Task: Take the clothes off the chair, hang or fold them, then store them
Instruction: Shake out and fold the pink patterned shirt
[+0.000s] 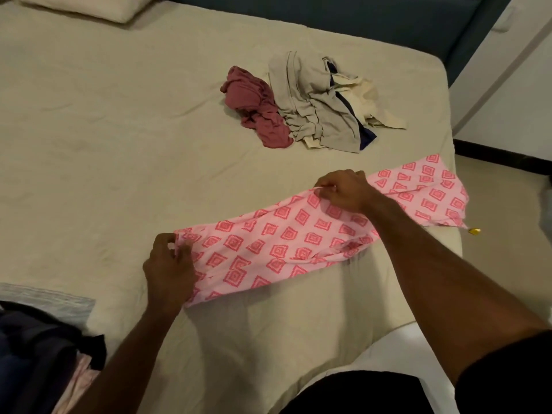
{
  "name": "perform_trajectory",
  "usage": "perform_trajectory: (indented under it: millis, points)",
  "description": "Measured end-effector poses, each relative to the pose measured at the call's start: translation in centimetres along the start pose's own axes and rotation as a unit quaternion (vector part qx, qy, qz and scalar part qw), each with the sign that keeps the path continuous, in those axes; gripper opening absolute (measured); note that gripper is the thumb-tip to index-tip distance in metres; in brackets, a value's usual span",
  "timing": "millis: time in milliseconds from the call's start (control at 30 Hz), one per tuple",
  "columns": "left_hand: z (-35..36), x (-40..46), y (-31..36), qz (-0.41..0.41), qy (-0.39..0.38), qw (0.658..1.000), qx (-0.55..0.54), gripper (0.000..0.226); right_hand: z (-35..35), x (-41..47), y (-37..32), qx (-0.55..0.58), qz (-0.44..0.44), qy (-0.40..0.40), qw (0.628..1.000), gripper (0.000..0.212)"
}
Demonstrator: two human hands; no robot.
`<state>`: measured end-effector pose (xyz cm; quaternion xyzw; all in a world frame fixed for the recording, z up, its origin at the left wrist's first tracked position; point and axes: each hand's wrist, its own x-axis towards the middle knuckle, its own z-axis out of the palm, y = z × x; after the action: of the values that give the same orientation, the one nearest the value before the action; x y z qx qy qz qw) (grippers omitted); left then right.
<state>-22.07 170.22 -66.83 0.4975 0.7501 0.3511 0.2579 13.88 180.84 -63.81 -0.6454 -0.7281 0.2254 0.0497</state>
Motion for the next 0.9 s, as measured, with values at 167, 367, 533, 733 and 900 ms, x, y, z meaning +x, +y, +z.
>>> perform_trajectory:
  millis: [167, 367, 533, 733, 900]
  points:
    - [-1.0, 0.1, -0.9, 0.012, -0.006, 0.999, -0.034, 0.016, -0.7, 1.1, -0.4, 0.033, 0.006, -0.022, 0.999, 0.018]
    - [0.2, 0.3, -0.4, 0.014, 0.005, 1.000, 0.025, 0.022, 1.1, 2.1, 0.2, -0.198, 0.098, 0.070, 0.973, 0.024]
    - [-0.6, 1.3, -0.7, 0.023, 0.023, 0.997, 0.069, 0.019, 2.8, -0.2, 1.3, -0.189, 0.093, 0.196, 0.958, 0.027]
    - [-0.8, 1.9, -0.3, -0.053, -0.018, 0.985, 0.161, 0.060, 7.2, -4.7, -3.6, -0.103, -0.051, 0.234, 0.966, 0.021]
    - [-0.7, 1.7, -0.5, -0.109, -0.104, 0.980, 0.130, 0.061, 10.9, -7.5, -10.1, -0.053, -0.270, 0.134, 0.952, 0.046]
